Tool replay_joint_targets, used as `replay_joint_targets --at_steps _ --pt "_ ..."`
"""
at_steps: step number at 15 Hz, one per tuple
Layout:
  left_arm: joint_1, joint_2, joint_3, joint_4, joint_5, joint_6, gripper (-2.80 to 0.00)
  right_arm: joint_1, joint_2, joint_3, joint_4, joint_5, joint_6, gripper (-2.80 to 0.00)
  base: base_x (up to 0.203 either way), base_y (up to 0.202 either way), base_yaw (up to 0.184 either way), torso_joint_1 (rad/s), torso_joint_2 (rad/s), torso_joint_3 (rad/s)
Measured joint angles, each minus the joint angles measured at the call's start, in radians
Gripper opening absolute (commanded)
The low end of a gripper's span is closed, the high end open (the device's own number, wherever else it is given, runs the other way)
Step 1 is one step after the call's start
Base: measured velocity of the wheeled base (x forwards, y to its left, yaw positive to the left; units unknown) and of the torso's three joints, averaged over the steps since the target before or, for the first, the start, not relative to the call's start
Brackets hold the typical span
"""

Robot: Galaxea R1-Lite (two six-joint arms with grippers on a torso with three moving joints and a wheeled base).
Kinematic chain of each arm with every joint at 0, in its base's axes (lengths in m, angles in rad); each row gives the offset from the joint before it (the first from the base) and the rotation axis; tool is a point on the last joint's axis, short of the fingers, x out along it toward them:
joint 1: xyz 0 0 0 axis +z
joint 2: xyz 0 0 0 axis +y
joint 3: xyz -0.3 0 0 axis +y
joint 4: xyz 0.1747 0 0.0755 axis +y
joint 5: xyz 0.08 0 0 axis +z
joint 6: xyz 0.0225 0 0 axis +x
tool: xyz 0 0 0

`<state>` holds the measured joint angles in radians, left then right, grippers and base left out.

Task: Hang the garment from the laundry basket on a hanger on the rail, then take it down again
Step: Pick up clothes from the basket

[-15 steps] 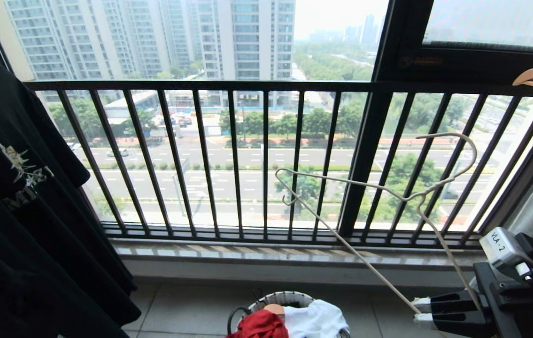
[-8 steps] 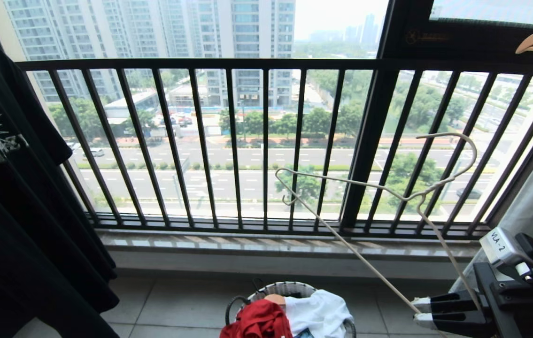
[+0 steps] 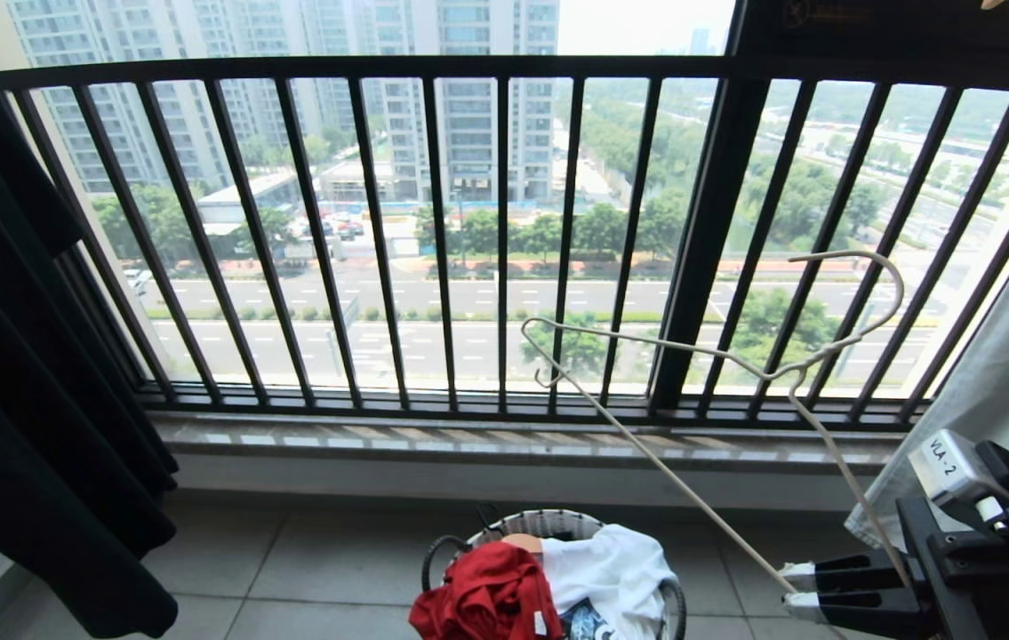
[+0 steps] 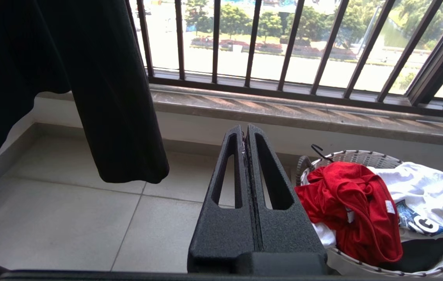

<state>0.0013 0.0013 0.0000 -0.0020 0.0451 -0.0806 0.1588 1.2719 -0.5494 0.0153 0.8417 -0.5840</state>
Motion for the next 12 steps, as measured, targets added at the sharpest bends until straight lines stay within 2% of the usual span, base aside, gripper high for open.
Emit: replay_joint_targets --at_steps 6,10,12 --pt "0.000 0.000 0.000 0.000 0.000 0.000 -2.80 0.000 -0.001 0.000 -0.001 0.000 0.001 -2.80 0.000 0.000 0.000 -0.115 0.42 0.297" --pt "0.000 0.000 0.000 0.000 0.000 0.000 -2.80 -0.001 0.000 0.000 -0.012 0.000 0.012 -2.80 0.000 0.000 0.000 -0.020 0.07 0.054" --pt "0.000 0.000 0.000 0.000 0.000 0.000 -2.80 -0.001 0.003 -0.001 -0.014 0.000 0.052 -2.80 0.000 0.000 0.000 0.000 0.00 0.000"
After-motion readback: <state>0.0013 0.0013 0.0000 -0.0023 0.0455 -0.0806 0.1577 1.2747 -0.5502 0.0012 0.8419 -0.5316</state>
